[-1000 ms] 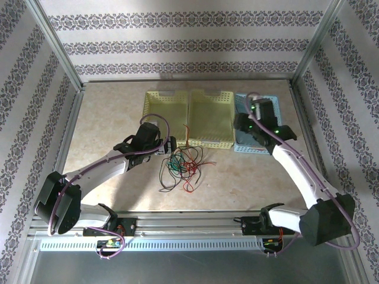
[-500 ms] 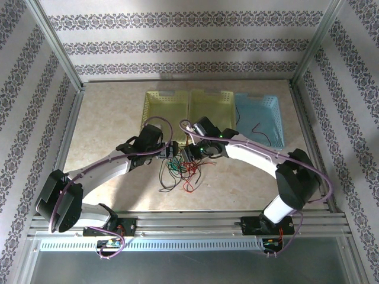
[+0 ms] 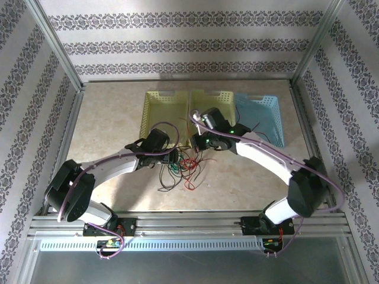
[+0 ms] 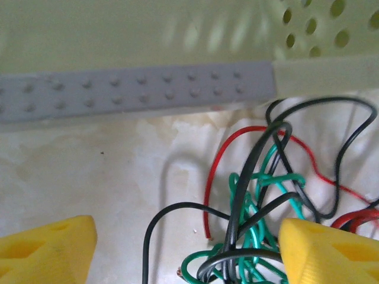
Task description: Untangle the cables
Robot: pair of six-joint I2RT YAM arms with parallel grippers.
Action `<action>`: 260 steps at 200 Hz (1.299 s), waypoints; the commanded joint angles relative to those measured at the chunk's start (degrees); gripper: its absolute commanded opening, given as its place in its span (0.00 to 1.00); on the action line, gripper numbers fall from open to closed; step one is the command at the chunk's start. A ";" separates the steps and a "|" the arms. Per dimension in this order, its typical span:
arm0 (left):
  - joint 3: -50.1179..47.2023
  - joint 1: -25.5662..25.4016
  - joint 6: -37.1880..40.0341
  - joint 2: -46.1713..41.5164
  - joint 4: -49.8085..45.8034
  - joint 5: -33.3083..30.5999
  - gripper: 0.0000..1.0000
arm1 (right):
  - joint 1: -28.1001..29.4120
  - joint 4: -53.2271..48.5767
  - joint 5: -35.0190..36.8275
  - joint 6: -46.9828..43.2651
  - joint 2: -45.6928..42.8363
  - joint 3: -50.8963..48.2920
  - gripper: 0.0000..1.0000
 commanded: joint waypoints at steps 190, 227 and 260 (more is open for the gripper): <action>0.70 -2.36 1.14 -1.03 5.80 -4.20 0.03 | -29.07 3.22 17.36 5.75 -23.03 -5.77 0.00; -1.20 -2.43 -0.03 -3.52 8.41 -5.59 0.01 | -34.68 4.71 17.94 4.69 -16.16 -7.03 0.00; -2.25 -2.52 -0.68 -4.63 8.75 -6.74 0.00 | -35.72 5.61 17.52 2.02 -7.45 -6.47 0.00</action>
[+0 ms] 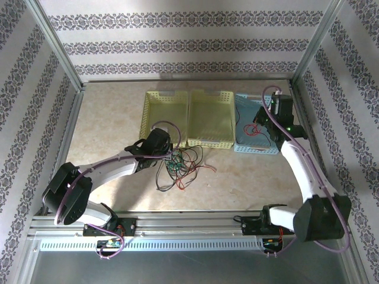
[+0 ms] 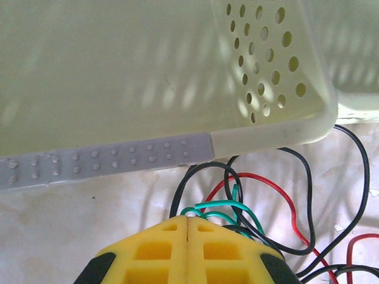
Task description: Untangle the cables
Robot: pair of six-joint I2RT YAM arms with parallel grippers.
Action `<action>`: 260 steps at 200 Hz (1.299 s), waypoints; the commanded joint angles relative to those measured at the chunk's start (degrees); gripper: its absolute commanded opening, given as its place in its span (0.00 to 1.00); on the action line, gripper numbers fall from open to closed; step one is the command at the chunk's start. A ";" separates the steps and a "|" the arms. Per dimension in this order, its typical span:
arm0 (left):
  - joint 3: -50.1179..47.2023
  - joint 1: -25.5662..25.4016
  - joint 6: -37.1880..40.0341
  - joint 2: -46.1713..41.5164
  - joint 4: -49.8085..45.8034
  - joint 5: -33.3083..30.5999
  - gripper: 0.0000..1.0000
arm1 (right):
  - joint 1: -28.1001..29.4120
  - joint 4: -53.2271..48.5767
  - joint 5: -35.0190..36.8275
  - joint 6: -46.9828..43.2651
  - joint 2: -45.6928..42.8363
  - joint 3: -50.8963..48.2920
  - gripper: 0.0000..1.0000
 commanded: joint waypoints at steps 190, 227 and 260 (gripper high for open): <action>-0.62 -1.80 3.81 2.82 2.32 3.43 0.31 | 38.68 -4.67 -14.41 -5.89 0.02 -11.25 0.51; -0.74 -2.51 4.01 3.99 1.03 1.65 0.31 | 40.14 -5.25 -15.99 -6.81 5.89 -11.13 0.51; -0.74 -2.58 4.39 4.65 0.53 1.40 0.30 | 45.71 -7.36 -15.91 -11.77 6.25 -10.05 0.52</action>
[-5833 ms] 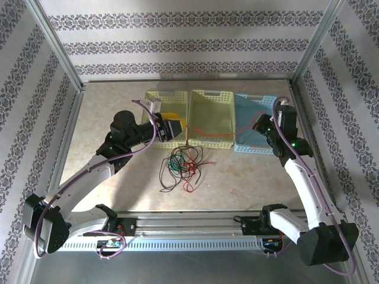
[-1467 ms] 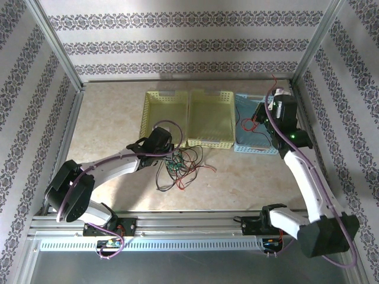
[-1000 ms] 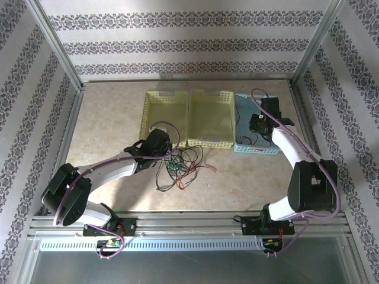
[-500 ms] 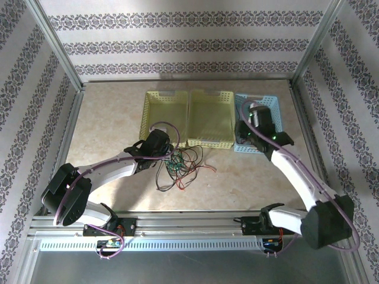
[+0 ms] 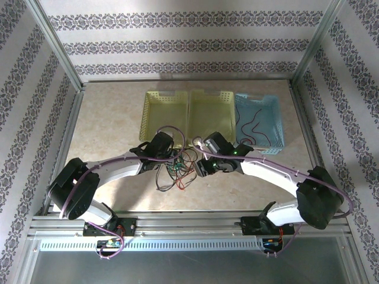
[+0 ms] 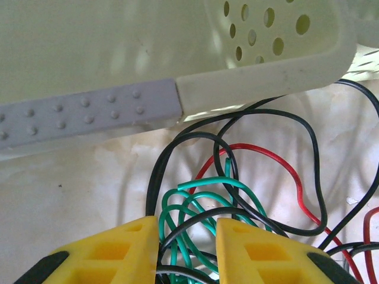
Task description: Untangle the cables
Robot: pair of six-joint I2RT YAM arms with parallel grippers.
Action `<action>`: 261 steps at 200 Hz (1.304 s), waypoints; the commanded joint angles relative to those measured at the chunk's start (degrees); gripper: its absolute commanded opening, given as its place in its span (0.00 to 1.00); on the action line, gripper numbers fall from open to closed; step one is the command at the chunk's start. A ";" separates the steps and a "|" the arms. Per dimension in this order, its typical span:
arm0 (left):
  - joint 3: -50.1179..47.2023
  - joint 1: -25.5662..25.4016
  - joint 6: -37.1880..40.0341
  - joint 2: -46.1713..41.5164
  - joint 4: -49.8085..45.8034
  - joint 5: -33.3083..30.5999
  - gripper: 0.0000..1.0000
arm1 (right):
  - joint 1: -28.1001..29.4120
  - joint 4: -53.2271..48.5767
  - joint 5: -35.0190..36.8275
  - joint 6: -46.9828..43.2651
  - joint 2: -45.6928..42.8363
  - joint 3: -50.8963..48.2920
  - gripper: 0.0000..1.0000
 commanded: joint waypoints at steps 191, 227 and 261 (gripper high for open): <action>1.79 -1.02 1.69 8.73 -1.94 -2.22 0.20 | 11.14 -5.53 8.83 -17.65 17.57 17.63 0.55; 3.16 -1.03 2.33 10.18 -2.20 -1.53 0.17 | 11.12 -5.44 8.67 -18.16 18.49 18.11 0.55; 3.51 -1.02 2.34 10.22 -2.19 -1.36 0.17 | 11.14 -3.95 8.39 -17.91 20.31 17.99 0.56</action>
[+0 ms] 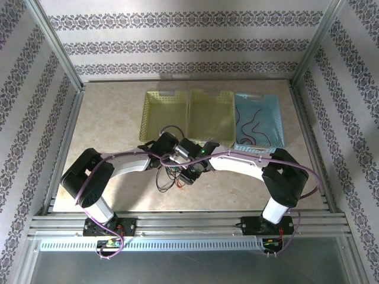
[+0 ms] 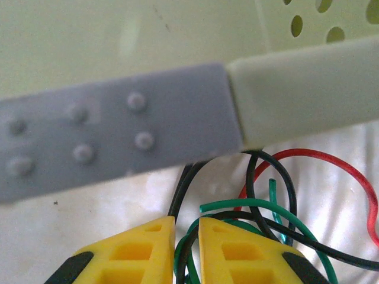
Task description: Untangle the cables
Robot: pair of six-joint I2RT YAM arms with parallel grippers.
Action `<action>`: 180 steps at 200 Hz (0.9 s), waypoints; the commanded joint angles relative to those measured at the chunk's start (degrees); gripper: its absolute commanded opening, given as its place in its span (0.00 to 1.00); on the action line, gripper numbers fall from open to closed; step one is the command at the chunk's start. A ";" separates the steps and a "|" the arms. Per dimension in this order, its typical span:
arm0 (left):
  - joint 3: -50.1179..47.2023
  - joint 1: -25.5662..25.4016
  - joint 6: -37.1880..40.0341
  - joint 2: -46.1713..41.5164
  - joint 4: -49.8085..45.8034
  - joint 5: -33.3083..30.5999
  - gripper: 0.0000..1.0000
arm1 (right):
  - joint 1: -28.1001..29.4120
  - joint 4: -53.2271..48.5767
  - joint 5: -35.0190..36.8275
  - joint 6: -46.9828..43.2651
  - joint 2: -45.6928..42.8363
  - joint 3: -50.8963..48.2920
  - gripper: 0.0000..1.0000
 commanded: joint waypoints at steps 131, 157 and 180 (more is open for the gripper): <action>-0.02 -1.08 1.78 2.07 -2.00 0.72 0.16 | -4.29 11.29 5.86 4.88 -11.59 -6.27 0.00; -0.10 -1.09 1.83 2.71 -1.84 0.83 0.16 | -7.57 13.21 10.92 7.62 -19.73 -10.67 0.00; -0.24 -1.06 1.78 2.86 -1.45 0.83 0.16 | -10.93 15.31 14.74 10.56 -25.95 -13.38 0.00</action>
